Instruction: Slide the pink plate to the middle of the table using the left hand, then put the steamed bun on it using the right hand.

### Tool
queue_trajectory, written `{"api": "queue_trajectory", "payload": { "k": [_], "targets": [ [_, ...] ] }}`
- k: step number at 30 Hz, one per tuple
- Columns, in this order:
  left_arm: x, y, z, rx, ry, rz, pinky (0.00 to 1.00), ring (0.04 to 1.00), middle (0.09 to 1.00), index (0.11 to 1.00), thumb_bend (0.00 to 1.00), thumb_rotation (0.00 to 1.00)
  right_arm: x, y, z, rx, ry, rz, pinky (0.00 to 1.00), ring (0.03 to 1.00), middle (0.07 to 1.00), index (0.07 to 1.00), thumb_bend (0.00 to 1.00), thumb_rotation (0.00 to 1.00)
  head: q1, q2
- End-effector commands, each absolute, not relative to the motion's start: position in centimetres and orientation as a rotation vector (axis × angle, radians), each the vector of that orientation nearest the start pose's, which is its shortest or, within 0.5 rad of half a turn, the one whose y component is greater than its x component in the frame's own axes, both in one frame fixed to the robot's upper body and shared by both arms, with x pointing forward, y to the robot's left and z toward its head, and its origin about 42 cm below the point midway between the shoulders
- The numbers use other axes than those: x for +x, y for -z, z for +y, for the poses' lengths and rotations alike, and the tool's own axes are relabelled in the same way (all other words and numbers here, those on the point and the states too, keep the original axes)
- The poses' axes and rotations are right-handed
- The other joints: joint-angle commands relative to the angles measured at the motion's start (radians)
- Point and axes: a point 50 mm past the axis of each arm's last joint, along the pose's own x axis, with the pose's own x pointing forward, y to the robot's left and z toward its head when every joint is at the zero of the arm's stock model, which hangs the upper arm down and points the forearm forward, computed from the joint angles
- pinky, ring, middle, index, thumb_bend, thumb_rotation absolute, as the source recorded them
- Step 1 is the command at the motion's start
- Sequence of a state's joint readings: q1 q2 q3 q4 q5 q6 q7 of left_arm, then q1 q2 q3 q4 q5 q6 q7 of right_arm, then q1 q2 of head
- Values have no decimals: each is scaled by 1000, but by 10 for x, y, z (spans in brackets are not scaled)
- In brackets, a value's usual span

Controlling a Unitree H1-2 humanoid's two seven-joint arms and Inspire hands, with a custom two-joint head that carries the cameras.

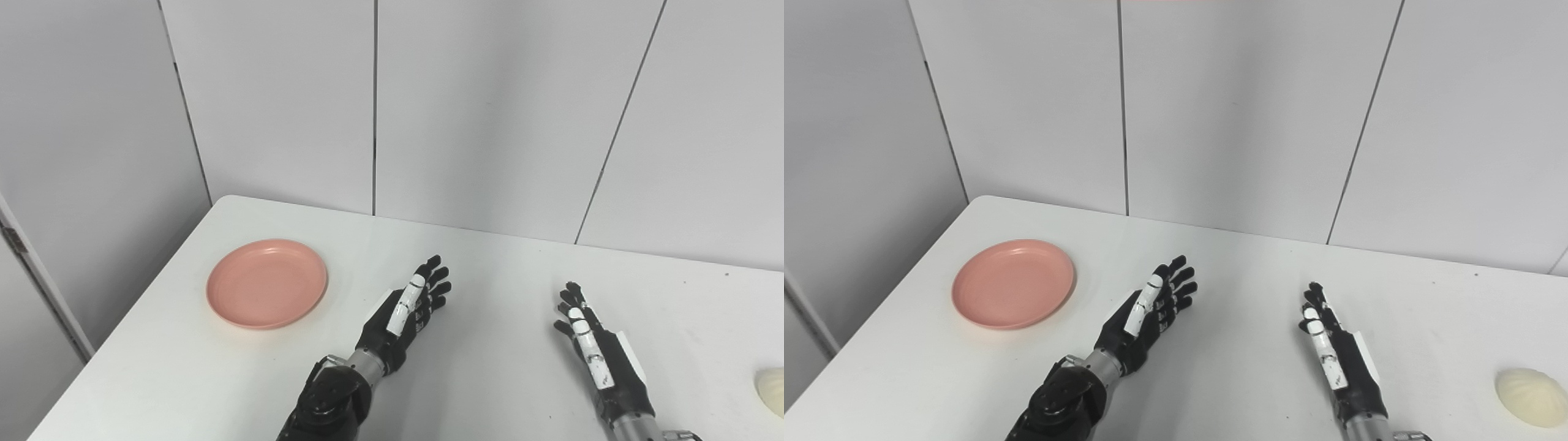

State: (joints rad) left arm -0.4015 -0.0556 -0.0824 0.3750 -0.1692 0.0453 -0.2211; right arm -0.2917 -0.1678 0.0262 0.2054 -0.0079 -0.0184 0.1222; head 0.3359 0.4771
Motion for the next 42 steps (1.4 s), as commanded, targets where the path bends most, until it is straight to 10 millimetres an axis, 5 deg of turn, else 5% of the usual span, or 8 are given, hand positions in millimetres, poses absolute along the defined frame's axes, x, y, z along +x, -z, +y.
{"api": "queue_trajectory", "payload": {
  "k": [1,11,20,32,42],
  "targets": [
    [381,-87,122,-169,392,189,986,970,987,1000,594,1000,379,-141,-245,-203,-166,-91,985,965,970,987,144,1000,2,2],
    [387,-124,121,-185,393,95,1000,985,1000,1000,579,1000,378,-143,-245,-209,-168,-103,978,956,963,978,139,1000,11,1],
    [389,-202,124,-244,343,-116,970,950,960,973,619,1000,380,-143,-250,-210,-166,-93,970,953,962,978,147,1000,23,4],
    [370,-279,162,-268,236,-354,978,924,937,951,644,979,383,-142,-258,-215,-174,-101,962,954,964,975,145,1000,52,9],
    [359,-311,203,-274,91,-491,947,931,932,936,610,989,384,-142,-266,-209,-178,-103,990,970,974,989,148,1000,98,4]
  ]
}}
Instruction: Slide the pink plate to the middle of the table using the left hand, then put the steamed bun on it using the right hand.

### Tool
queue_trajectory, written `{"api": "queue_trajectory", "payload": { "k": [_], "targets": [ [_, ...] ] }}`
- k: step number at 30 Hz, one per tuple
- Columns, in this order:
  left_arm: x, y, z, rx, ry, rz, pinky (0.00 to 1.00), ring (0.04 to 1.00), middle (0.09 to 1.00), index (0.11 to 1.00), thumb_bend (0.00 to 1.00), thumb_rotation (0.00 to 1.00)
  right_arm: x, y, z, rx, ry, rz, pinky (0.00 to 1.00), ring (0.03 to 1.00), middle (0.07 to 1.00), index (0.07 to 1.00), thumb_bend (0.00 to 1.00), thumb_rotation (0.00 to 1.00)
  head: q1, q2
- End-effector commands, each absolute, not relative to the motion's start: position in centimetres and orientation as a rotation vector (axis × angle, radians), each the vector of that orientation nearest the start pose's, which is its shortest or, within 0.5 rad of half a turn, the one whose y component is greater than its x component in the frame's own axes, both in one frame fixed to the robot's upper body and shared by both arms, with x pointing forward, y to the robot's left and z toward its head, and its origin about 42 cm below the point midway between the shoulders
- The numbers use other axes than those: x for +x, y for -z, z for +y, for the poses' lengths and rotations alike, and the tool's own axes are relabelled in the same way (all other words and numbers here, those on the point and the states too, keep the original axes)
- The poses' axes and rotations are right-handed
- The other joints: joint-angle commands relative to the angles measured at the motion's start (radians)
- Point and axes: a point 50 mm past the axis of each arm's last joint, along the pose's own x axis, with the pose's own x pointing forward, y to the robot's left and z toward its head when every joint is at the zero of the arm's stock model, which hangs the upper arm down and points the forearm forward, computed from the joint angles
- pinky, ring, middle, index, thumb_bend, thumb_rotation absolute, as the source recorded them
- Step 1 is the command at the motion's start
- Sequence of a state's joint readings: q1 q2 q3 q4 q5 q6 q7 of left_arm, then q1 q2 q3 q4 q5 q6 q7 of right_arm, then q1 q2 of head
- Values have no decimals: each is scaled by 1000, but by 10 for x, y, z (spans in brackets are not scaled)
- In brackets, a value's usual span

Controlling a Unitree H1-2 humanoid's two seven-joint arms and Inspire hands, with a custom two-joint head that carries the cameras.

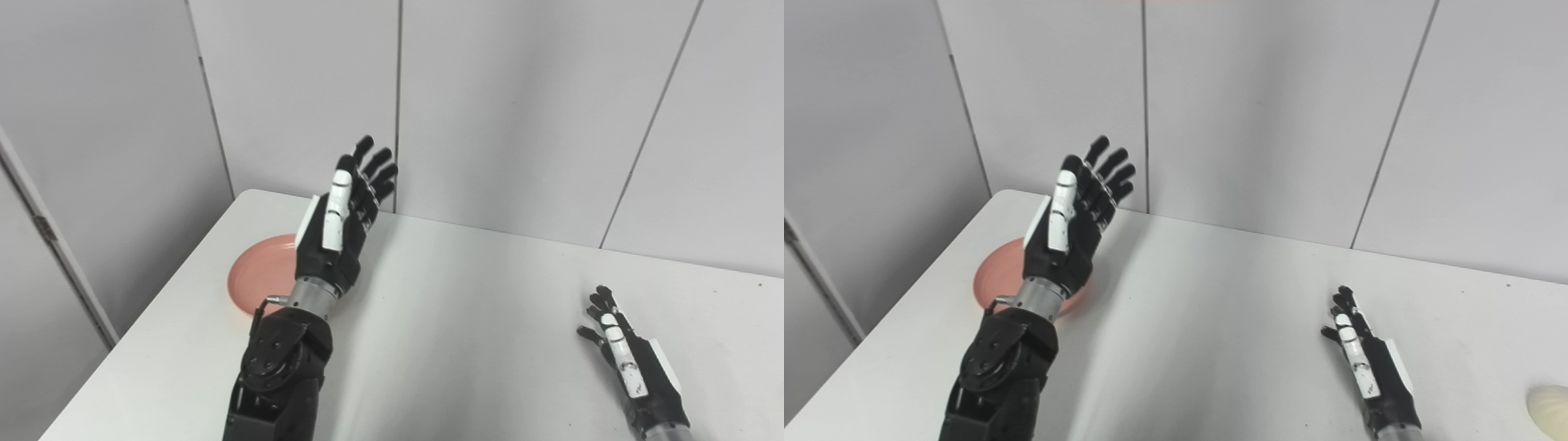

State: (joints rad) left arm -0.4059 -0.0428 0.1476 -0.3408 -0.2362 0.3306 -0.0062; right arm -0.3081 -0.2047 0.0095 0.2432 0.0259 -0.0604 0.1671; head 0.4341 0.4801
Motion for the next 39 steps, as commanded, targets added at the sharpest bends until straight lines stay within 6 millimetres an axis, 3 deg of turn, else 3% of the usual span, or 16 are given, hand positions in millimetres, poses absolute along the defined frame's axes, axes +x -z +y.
{"api": "queue_trajectory", "payload": {
  "k": [1,11,22,30,39],
  "targets": [
    [359,-312,206,-273,85,-500,945,932,933,937,608,991,384,-143,-266,-208,-177,-98,995,974,977,991,147,1000,0,1],
    [360,-318,260,-270,-91,-566,928,935,945,959,615,1000,382,-147,-266,-203,-173,-104,992,974,982,994,115,1000,17,-5],
    [364,-305,327,-282,-256,-583,919,928,943,962,625,1000,381,-149,-265,-208,-174,-119,993,971,976,991,94,1000,32,-6],
    [370,-289,364,-314,-317,-555,918,928,947,966,638,981,381,-150,-265,-209,-177,-125,1000,977,982,998,80,1000,32,-5],
    [377,-273,391,-409,-368,-513,930,913,937,966,600,1000,379,-152,-265,-204,-178,-126,1000,980,984,999,86,1000,39,1]
  ]
}}
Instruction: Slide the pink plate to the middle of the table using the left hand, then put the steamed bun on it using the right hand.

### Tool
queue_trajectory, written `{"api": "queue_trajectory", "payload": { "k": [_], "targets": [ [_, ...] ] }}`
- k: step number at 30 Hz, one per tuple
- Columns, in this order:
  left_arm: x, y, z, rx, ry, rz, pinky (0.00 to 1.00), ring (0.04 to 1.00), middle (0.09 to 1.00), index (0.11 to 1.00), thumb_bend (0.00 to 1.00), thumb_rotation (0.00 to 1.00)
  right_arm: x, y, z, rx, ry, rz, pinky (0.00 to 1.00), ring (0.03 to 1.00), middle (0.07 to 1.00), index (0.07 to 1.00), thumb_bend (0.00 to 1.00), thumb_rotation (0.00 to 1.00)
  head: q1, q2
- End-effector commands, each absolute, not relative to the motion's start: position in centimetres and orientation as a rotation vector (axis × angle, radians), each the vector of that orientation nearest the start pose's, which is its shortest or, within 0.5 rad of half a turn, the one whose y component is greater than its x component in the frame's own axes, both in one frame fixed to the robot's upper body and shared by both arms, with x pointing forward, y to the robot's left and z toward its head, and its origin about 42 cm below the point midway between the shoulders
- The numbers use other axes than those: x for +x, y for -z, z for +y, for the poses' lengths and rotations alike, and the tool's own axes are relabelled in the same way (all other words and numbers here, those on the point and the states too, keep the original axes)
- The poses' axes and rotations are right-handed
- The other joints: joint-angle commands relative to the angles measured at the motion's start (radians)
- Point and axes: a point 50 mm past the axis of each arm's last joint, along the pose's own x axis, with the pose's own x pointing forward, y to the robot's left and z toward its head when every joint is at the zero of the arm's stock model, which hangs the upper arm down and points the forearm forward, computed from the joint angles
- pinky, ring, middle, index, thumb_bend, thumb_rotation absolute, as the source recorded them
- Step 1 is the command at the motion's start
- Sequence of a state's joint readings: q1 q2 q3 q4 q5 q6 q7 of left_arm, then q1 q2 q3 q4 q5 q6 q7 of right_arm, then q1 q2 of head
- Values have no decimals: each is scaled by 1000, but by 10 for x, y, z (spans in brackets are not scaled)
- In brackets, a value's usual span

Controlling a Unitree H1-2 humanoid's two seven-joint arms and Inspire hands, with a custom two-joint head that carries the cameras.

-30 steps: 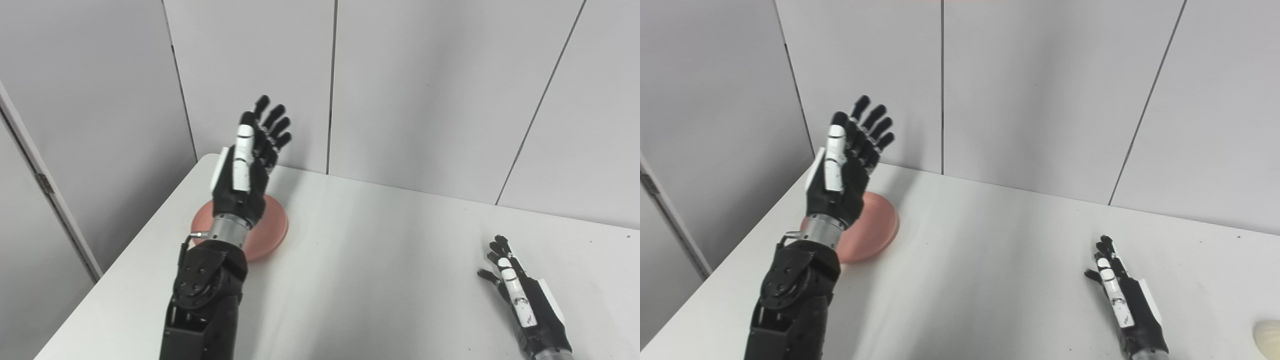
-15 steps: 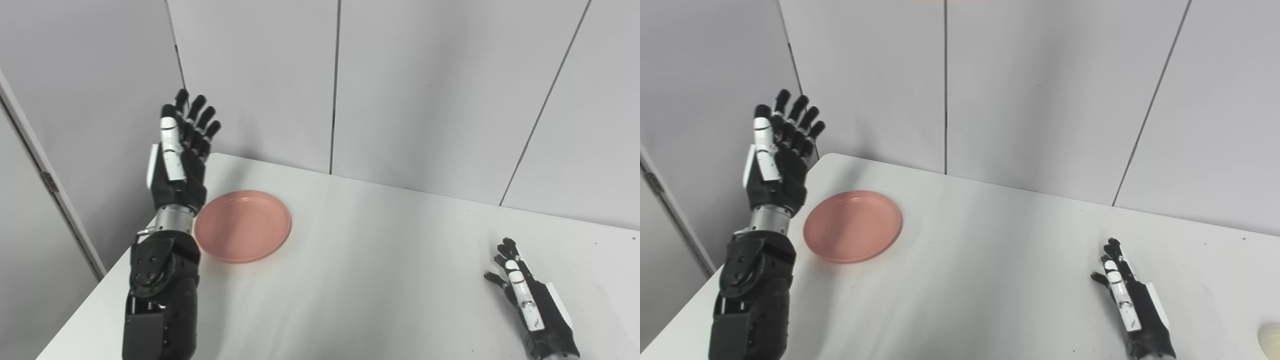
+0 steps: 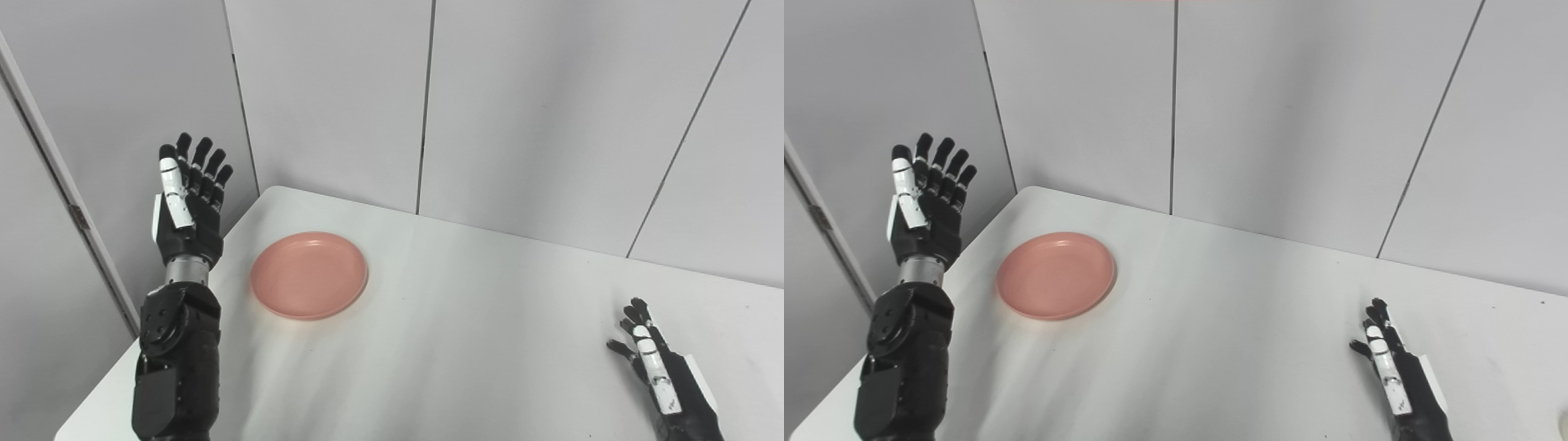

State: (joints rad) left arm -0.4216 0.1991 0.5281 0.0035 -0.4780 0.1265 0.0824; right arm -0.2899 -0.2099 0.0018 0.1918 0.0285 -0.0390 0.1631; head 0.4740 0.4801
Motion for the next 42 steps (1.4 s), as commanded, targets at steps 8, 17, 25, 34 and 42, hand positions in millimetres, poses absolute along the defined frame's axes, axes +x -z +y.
{"api": "queue_trajectory", "payload": {
  "k": [8,17,25,34,42],
  "targets": [
    [380,-260,405,-452,-396,-460,969,955,972,985,585,1000,378,-154,-265,-211,-179,-119,1000,977,982,997,86,1000,5,7],
    [388,-239,410,-463,-426,-377,998,964,977,997,569,1000,378,-157,-263,-208,-173,-110,1000,984,988,1000,91,1000,2,12],
    [397,-216,405,-460,-429,-262,999,966,975,998,580,1000,378,-155,-262,-199,-181,-127,1000,976,979,994,89,1000,-3,18],
    [408,-198,390,-440,-398,-175,985,952,966,984,589,1000,378,-155,-261,-191,-180,-122,1000,981,982,997,84,1000,-5,19],
    [415,-185,379,-447,-370,-123,969,947,964,987,591,1000,378,-155,-260,-199,-181,-131,995,976,980,995,83,1000,-6,21]
  ]
}}
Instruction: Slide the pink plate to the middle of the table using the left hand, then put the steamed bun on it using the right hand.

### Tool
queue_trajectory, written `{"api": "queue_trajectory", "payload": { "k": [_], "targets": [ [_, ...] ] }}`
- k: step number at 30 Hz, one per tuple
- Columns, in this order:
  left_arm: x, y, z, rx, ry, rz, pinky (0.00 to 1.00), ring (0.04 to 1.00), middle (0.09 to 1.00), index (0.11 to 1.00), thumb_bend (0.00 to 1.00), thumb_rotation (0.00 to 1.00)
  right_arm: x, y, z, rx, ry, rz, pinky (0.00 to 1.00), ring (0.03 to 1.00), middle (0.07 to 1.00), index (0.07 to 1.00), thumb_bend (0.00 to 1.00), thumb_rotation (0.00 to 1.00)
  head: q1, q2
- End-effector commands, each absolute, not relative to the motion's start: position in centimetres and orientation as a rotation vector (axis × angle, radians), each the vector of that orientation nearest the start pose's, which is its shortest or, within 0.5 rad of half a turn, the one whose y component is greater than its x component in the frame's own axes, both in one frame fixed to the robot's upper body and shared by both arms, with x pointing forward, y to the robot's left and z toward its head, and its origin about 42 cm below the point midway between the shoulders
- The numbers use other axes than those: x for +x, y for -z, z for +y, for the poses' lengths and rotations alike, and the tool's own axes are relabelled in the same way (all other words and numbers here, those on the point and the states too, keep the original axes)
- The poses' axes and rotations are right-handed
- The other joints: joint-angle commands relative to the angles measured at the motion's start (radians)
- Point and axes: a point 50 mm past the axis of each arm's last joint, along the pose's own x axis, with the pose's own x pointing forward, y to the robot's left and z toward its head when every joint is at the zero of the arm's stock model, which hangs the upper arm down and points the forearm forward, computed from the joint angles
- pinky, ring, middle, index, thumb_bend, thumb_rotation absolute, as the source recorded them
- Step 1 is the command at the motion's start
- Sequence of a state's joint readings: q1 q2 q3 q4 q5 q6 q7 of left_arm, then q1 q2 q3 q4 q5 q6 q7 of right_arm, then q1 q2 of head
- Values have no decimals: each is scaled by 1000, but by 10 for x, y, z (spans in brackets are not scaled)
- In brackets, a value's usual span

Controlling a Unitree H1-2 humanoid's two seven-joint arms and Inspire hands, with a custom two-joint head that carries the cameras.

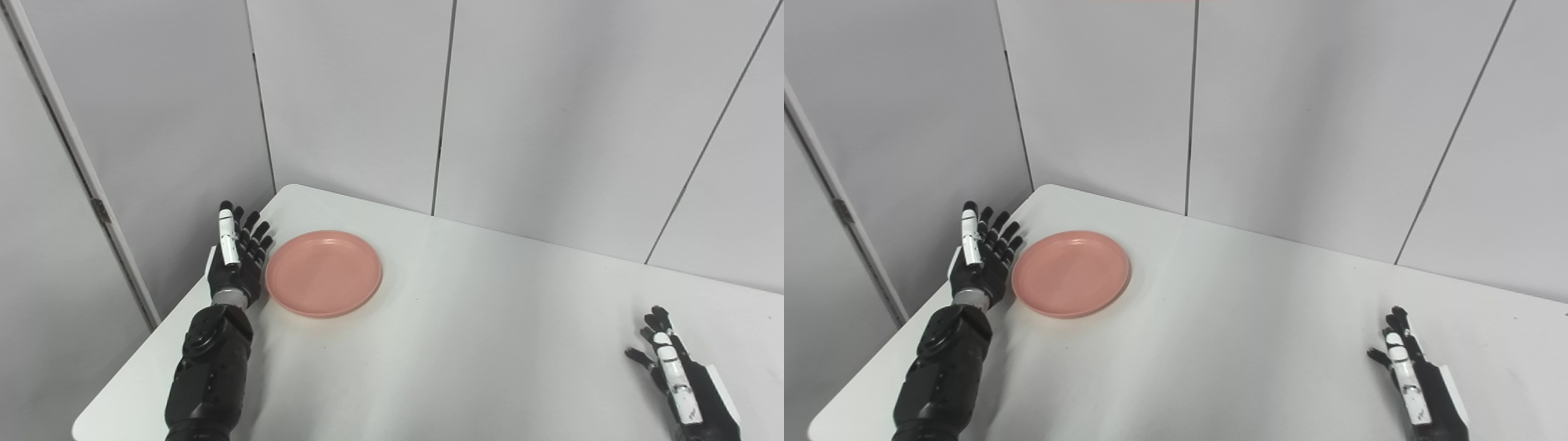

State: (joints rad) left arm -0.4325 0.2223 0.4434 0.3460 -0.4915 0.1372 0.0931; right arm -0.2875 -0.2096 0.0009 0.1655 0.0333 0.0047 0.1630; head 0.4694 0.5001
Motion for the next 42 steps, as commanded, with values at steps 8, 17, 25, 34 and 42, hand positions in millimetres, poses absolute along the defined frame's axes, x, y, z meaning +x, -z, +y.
{"api": "queue_trajectory", "payload": {
  "k": [8,17,25,34,42],
  "targets": [
    [419,-164,377,-475,-375,-56,974,946,961,980,581,1000,378,-156,-259,-193,-178,-128,995,977,982,994,87,1000,-5,4],
    [422,-136,373,-483,-337,32,971,957,974,989,575,1000,379,-156,-256,-185,-176,-121,988,968,975,986,98,1000,-13,8],
    [426,-127,357,-478,-249,73,969,960,975,995,588,1000,378,-155,-254,-200,-175,-125,974,959,967,981,105,1000,-29,11],
    [427,-135,333,-435,-147,97,913,919,939,957,584,1000,374,-157,-249,-196,-168,-102,976,959,967,978,121,1000,-87,21],
    [427,-143,302,-416,-60,110,911,906,923,938,585,983,373,-154,-243,-206,-172,-94,971,954,961,973,162,1000,-135,24]
  ]
}}
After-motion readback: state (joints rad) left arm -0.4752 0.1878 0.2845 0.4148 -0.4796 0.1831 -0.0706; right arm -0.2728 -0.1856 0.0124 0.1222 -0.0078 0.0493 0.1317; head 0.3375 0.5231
